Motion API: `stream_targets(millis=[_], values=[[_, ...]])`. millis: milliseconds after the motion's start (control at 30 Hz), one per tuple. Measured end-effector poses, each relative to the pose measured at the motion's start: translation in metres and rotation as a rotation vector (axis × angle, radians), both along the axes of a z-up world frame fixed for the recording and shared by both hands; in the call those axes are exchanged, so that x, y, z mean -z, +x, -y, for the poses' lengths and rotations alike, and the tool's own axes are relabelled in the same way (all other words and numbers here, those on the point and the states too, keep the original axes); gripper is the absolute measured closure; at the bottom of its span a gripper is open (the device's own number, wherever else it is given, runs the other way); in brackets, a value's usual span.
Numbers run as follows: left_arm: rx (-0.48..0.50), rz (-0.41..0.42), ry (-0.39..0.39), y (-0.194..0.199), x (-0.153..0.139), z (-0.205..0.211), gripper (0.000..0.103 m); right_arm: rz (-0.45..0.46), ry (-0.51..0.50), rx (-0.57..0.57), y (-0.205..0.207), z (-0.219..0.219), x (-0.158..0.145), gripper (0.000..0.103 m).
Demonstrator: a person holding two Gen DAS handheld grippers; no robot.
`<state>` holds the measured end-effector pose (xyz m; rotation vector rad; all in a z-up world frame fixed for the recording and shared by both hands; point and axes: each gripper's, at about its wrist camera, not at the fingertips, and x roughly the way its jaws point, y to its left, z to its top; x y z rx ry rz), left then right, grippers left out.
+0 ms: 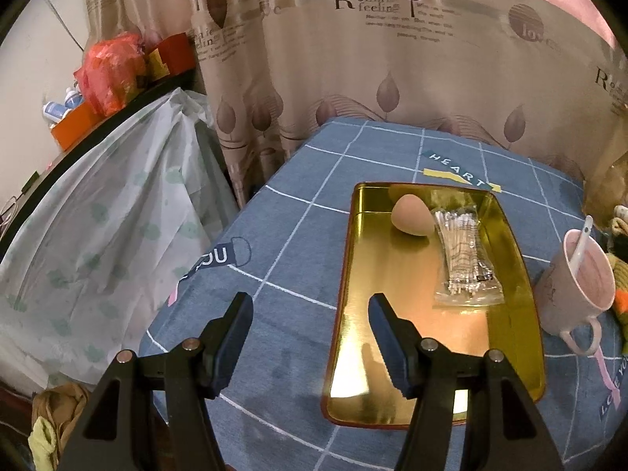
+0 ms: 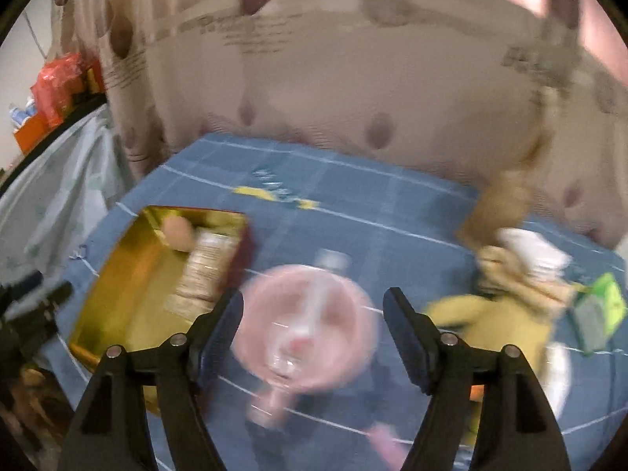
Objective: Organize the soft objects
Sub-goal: 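Move the right gripper to the white glove package and grasp it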
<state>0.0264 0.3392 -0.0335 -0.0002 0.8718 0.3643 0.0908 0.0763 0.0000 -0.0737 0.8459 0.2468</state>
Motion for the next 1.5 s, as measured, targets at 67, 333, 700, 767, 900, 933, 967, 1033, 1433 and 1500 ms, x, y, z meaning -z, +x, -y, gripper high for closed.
stream_targets(millis=[67,333,700,767,900,933,967,1033,1433,1500], values=[[0.010,0.006,-0.003,-0.001,-0.002,0.004,0.040,-0.002,-0.009,0.047,-0.007,0.038,-0.001,0.031],[0.034,0.021,0.012,-0.002,-0.009,0.020,0.040,-0.063,-0.026,0.261,-0.020,0.168,0.018,0.031],[0.119,-0.011,-0.002,-0.003,-0.012,0.056,0.040,-0.142,0.046,0.314,-0.018,0.229,0.063,0.031],[0.139,-0.015,0.005,-0.001,-0.014,0.067,0.040,-0.152,0.070,0.307,-0.015,0.232,0.071,0.029],[0.203,-0.015,0.014,0.005,-0.021,0.094,0.040,-0.147,0.118,0.296,-0.013,0.240,0.080,0.021],[0.220,-0.014,0.016,0.006,-0.022,0.101,0.040,-0.150,0.141,0.293,-0.012,0.244,0.082,0.020],[0.238,-0.014,0.017,0.008,-0.023,0.109,0.040,-0.156,0.161,0.290,-0.011,0.245,0.084,0.020],[0.274,-0.014,0.010,0.010,-0.025,0.125,0.040,-0.174,0.212,0.282,-0.009,0.250,0.089,0.020],[0.491,-0.058,0.000,0.019,-0.016,0.227,0.040,-0.138,0.262,0.208,-0.027,0.259,0.077,0.056],[0.526,-0.066,-0.001,0.018,-0.014,0.243,0.040,-0.135,0.264,0.212,-0.030,0.266,0.075,0.056]])
